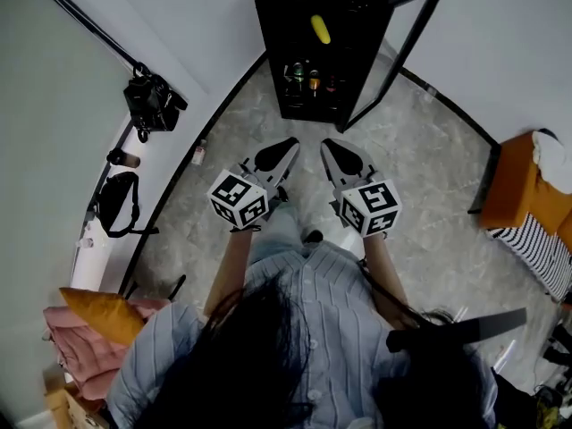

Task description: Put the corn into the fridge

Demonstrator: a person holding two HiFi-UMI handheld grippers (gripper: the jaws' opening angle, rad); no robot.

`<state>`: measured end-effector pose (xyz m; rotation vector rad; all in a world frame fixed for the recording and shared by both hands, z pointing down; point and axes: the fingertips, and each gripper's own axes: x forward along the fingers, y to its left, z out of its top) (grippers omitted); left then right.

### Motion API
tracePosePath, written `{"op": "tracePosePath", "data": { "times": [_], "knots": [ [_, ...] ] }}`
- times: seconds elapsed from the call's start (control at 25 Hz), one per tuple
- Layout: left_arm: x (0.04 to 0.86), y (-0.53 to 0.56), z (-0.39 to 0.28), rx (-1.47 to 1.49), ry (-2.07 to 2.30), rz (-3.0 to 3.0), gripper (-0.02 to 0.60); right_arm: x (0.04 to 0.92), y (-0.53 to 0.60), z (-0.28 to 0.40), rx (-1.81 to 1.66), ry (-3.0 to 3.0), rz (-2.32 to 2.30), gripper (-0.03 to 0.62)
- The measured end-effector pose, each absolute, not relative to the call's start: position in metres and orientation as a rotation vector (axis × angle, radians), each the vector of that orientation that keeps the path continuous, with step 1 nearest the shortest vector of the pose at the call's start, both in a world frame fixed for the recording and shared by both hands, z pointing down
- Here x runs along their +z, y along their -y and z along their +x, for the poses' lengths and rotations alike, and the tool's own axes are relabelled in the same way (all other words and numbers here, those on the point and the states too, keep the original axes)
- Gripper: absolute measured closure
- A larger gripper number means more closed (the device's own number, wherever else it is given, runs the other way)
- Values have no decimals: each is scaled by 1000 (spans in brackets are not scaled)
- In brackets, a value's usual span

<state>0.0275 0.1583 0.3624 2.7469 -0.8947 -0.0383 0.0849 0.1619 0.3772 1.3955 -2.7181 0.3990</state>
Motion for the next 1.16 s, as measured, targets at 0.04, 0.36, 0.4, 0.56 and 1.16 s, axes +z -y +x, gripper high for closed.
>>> {"op": "tracePosePath", "data": {
  "times": [0.04,0.36,0.4,0.56,1.16],
  "knots": [
    [362,-159,28,-40,897,2749,572,377,-163,85,393,2717,1386,570],
    [355,-161,34,-43,895,2760,572,376,-168,87,392,2712,1346,574],
    [355,-161,36,-43,891,2762,572,375,-168,87,394,2712,1346,574],
    [358,-163,43,-32,872,2768,572,376,-169,90,391,2716,1347,574],
    [360,-156,50,10,877,2766,572,375,-160,102,406,2714,1358,574]
  ]
}}
